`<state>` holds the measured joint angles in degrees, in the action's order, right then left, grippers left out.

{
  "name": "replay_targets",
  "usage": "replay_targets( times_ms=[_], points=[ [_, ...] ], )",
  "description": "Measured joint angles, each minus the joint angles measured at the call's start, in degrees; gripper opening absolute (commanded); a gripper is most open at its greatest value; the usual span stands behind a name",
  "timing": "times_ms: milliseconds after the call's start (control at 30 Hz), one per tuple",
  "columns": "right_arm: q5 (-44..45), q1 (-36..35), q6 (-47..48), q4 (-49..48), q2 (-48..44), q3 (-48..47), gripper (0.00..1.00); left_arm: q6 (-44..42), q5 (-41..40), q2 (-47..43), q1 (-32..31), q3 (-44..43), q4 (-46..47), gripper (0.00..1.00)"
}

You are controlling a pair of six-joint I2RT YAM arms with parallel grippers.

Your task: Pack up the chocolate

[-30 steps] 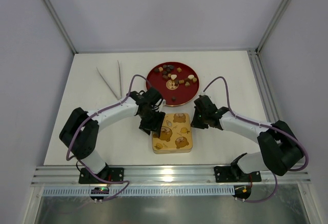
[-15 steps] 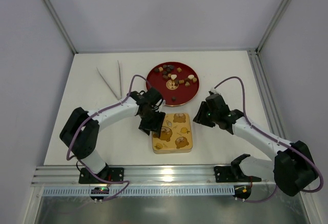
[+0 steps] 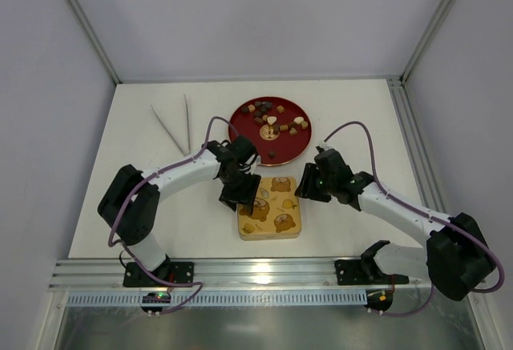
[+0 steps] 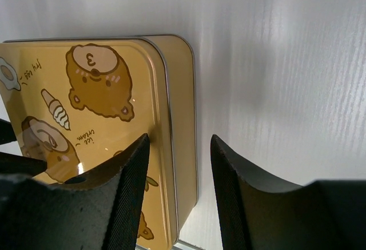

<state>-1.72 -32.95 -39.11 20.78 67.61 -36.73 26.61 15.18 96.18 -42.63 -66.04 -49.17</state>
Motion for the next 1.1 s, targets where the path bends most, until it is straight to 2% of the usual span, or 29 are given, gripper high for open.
replay_targets(
  times_ms=[533, 833, 1100],
  points=[
    [-1.5, 0.0, -1.1, -8.2, 3.7, 1.3, 0.48, 0.0, 0.8, 0.6, 0.0, -0.3, 0.2, 0.58],
    [-1.9, 0.3, -0.1, -5.9, 4.0, -0.2, 0.49, -0.4, 0.9, 0.3, 1.3, -0.3, 0.3, 0.65],
    [-2.3, 1.4, 2.5, -1.2, 5.4, -3.8, 0.50, -1.9, -0.1, -3.3, 6.9, -0.7, 0.6, 0.67]
  ],
)
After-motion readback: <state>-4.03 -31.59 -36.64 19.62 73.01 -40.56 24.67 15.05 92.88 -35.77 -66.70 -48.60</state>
